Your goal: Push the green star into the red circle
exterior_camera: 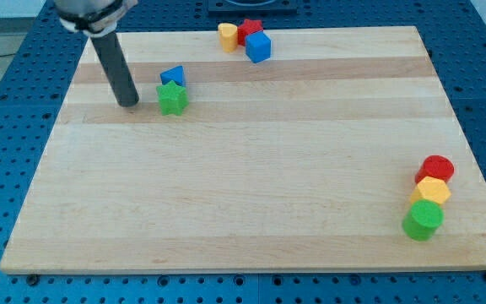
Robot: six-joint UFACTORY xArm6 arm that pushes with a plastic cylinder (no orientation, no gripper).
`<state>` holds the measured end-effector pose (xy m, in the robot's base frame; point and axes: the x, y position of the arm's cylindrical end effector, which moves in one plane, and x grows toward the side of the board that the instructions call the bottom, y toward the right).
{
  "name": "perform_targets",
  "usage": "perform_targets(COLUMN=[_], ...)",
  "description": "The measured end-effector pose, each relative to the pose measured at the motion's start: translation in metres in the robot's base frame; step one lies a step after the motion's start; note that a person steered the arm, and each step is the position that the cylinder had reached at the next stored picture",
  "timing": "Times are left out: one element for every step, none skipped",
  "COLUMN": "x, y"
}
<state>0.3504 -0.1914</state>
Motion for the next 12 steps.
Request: perform_targets(x=[0.001,0.019,0.039,0.062,0.083,0.083,0.110,0.135,0.128,0.098,0.101,0.134], y=[0.041,0.083,0.132,0.180,0.202,0.175,0.163,0.190,0.201,0.197,0.236,0.266])
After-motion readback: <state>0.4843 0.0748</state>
